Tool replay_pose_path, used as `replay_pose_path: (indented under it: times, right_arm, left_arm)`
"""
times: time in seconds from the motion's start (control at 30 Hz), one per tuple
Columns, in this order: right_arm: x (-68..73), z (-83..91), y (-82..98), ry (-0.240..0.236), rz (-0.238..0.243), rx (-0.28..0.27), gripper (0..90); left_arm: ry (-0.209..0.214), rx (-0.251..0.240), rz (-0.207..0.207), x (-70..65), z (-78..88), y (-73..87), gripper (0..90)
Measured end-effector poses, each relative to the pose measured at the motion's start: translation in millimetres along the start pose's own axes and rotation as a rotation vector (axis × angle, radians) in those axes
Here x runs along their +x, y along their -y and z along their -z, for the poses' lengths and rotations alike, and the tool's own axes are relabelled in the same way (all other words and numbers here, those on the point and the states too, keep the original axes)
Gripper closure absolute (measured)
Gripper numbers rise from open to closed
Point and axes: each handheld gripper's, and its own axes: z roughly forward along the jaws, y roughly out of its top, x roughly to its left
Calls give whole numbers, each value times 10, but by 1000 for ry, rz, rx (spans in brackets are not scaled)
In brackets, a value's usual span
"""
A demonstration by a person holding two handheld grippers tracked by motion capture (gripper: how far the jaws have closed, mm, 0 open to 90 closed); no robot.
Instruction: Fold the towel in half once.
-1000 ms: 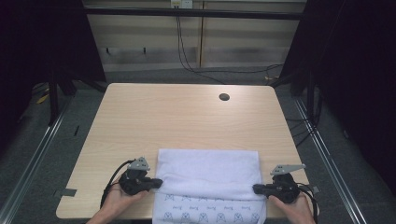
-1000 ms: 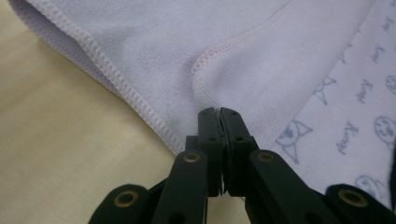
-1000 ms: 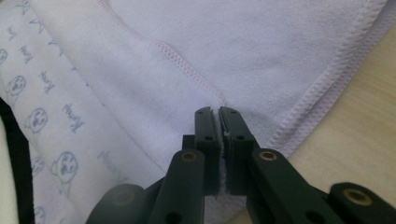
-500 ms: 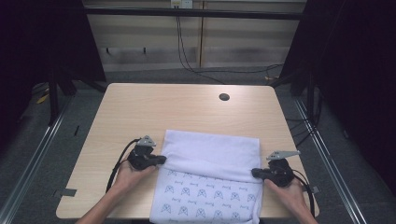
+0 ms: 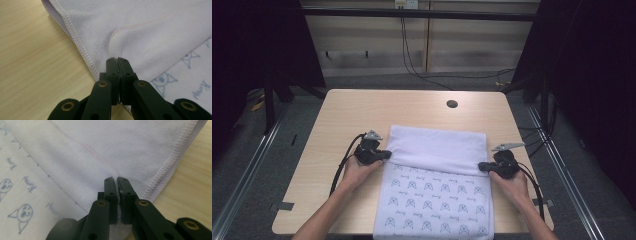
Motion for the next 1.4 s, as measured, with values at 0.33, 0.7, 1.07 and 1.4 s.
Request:
replay_pose_path:
  times: [0.33,0.7,1.07,1.4]
  right_arm:
    - [-180,-257,-289,16,-30,-32,865]
    - [-315,-636,-727,55,-61,-55,865]
    - [-394,-853,-976,125,-78,-84,864]
    - [-435,-331,-1091,-32,-87,-299,870]
  left_arm:
    - [-42,-25,48,265,-110,-127,884]
    - [-104,-54,99,649,-212,-269,884]
    - [-118,-68,150,852,-289,-386,885]
    - [11,-262,134,723,291,-400,886]
